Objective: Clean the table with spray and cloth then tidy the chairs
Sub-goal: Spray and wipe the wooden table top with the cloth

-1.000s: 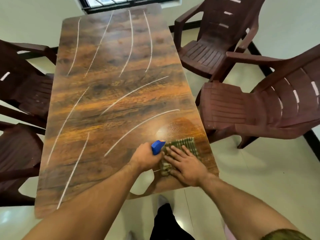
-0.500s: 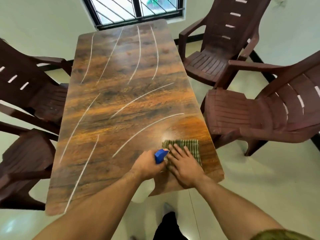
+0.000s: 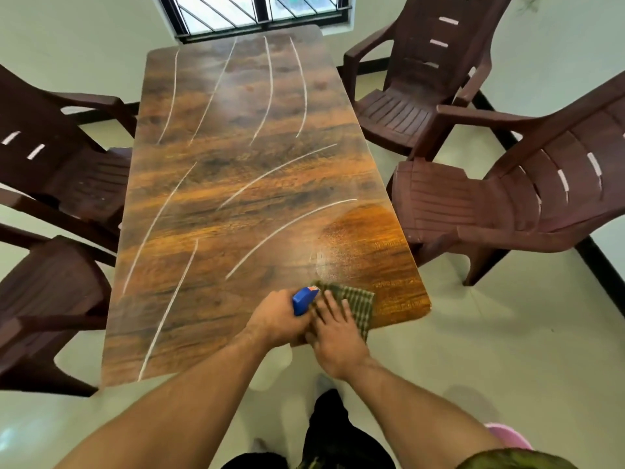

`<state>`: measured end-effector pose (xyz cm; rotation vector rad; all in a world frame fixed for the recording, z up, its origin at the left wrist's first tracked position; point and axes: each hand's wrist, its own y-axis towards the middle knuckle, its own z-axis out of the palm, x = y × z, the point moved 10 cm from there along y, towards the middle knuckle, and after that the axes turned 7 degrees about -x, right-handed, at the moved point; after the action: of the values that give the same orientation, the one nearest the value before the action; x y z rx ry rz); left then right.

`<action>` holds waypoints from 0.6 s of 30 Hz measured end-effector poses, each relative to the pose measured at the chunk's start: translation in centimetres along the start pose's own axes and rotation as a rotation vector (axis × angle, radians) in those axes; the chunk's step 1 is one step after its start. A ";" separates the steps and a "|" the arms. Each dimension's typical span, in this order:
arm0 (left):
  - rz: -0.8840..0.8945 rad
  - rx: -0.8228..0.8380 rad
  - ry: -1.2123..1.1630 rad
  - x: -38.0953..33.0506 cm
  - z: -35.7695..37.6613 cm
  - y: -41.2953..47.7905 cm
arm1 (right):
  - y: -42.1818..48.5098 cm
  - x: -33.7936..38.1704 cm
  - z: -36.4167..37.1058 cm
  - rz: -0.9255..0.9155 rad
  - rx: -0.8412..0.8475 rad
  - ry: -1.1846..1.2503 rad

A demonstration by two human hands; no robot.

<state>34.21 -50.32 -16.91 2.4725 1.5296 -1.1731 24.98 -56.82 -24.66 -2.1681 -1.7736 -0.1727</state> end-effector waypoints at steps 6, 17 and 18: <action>-0.029 -0.046 0.039 2.6 -1.6 -1.0 | -1.5 -10.4 -3.1 0.169 -0.071 -0.056; -0.142 -0.016 -0.019 7.8 -4.2 -3.2 | 5.5 0.7 -2.0 0.028 -0.012 -0.041; -0.159 -0.010 0.000 8.0 -4.3 -3.3 | 6.1 -1.2 -2.6 0.070 -0.026 -0.066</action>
<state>36.17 -40.83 -17.37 2.3816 1.7563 -1.1826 30.93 -59.80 -23.69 -2.2752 -1.7358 -0.1094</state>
